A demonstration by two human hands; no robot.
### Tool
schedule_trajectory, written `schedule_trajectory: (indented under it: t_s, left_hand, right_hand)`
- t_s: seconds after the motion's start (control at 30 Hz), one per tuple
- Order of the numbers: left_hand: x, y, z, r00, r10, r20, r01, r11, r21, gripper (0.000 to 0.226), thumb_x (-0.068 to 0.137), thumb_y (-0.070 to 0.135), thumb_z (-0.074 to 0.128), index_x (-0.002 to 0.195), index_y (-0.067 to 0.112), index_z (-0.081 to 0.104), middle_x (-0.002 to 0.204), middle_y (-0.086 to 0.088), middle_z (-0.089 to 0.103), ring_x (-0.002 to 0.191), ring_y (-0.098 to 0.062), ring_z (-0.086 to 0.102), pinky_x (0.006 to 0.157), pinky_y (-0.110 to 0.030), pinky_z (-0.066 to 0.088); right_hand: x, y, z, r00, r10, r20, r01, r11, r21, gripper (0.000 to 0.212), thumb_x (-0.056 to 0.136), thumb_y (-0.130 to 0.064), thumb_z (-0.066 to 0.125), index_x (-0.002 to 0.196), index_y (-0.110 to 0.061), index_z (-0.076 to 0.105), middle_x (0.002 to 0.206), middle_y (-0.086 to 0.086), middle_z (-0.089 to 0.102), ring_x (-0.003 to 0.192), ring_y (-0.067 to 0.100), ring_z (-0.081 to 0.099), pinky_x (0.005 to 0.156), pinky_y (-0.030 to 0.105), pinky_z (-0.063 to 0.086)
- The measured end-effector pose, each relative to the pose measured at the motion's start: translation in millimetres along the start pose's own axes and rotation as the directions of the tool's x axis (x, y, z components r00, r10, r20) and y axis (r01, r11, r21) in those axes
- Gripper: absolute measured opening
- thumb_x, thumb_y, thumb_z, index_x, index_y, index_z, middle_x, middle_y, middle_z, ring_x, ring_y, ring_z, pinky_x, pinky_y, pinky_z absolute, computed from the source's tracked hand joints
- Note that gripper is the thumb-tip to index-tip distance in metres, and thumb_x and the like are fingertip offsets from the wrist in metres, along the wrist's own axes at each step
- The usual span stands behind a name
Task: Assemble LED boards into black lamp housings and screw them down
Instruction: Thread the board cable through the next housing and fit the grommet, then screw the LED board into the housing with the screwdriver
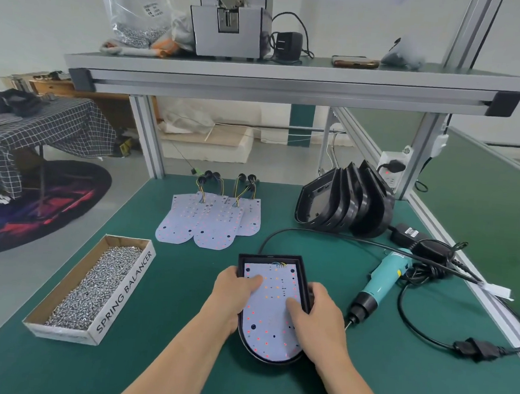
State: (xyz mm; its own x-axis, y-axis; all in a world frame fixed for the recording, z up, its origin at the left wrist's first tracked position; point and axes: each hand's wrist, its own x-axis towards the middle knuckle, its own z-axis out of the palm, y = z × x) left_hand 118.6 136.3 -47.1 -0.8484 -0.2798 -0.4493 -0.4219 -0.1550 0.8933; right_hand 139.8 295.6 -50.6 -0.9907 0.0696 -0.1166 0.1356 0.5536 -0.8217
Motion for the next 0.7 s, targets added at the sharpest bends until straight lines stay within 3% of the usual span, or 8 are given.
schedule_trajectory:
  t_s: [0.1,0.2,0.3,0.37,0.43,0.5,0.6,0.7]
  left_hand:
    - [-5,1,-4,0.995,0.101,-0.014,-0.097,0.979,0.181,0.013,0.094,0.016,0.065,0.099,0.004,0.065,0.099,-0.010,0.074,0.084,-0.023,0.072,0.073,-0.035,0.059]
    - [-6,18,-32,0.921,0.347,-0.176,-0.224,0.843,0.489,0.017,0.093,0.036,0.064,0.103,0.027,0.054,0.083,0.009,0.064,0.079,-0.013,0.061,0.062,-0.025,0.041]
    - [1,47,-92,0.741,0.593,-0.316,-0.227,0.663,0.714,0.014,0.092,0.016,0.060,0.086,0.014,0.073,0.069,-0.006,0.060,0.072,-0.029,0.054,0.063,-0.030,0.040]
    - [7,63,-136,0.680,0.618,-0.394,-0.114,0.620,0.776,0.018,0.088,0.004,0.059,0.084,0.013,0.074,0.080,-0.009,0.067,0.077,-0.032,0.056,0.070,-0.032,0.043]
    - [13,68,-167,0.701,0.574,-0.423,0.025,0.573,0.819,0.025,0.086,-0.002,0.057,0.086,0.016,0.074,0.089,-0.008,0.069,0.084,-0.033,0.058,0.074,-0.034,0.045]
    - [21,66,-185,0.743,0.517,-0.425,0.122,0.519,0.846,0.027,0.086,-0.002,0.058,0.085,0.019,0.075,0.081,-0.005,0.064,0.081,-0.032,0.058,0.072,-0.033,0.044]
    - [29,59,-195,0.810,0.437,-0.392,0.183,0.445,0.876,0.012,0.085,0.009,0.069,0.081,0.019,0.076,0.081,-0.002,0.068,0.077,-0.028,0.059,0.068,-0.029,0.043]
    - [31,49,-196,0.843,0.405,-0.355,0.182,0.406,0.896,0.018,0.084,0.012,0.065,0.075,0.023,0.076,0.086,-0.002,0.072,0.075,-0.024,0.060,0.065,-0.027,0.043]
  right_hand:
    - [1,-1,-2,1.000,0.014,0.014,-0.014,1.000,0.021,0.018,0.087,-0.028,0.064,0.101,-0.033,0.054,0.087,-0.018,0.066,0.089,0.010,0.062,0.076,0.033,0.048]
    - [1,0,-2,1.000,0.022,-0.002,-0.022,0.999,0.048,0.017,0.086,-0.027,0.065,0.098,-0.034,0.055,0.086,-0.016,0.068,0.089,0.013,0.063,0.080,0.037,0.053]
    - [1,2,0,1.000,0.017,-0.016,-0.016,0.998,0.056,0.017,0.087,-0.027,0.065,0.095,-0.035,0.054,0.078,-0.014,0.068,0.086,0.011,0.063,0.078,0.037,0.053]
    - [2,3,1,1.000,0.009,-0.019,-0.008,0.998,0.055,0.017,0.087,-0.027,0.066,0.096,-0.035,0.054,0.081,-0.014,0.068,0.086,0.011,0.063,0.078,0.037,0.053]
    - [3,3,2,1.000,0.002,-0.022,-0.001,0.999,0.046,0.018,0.088,-0.027,0.066,0.099,-0.034,0.054,0.084,-0.016,0.067,0.087,0.010,0.063,0.076,0.035,0.050]
    - [4,3,2,1.000,-0.005,-0.021,0.005,0.999,0.035,0.019,0.088,-0.027,0.066,0.101,-0.034,0.054,0.085,-0.018,0.066,0.087,0.009,0.062,0.073,0.033,0.047]
    - [5,4,2,1.000,-0.005,-0.017,0.006,1.000,0.027,0.019,0.089,-0.027,0.066,0.101,-0.034,0.053,0.083,-0.018,0.065,0.084,0.005,0.060,0.068,0.032,0.043]
    - [5,5,2,1.000,-0.013,-0.021,0.013,0.999,0.029,0.018,0.089,-0.028,0.066,0.101,-0.034,0.054,0.079,-0.019,0.065,0.080,-0.005,0.057,0.063,0.025,0.041]
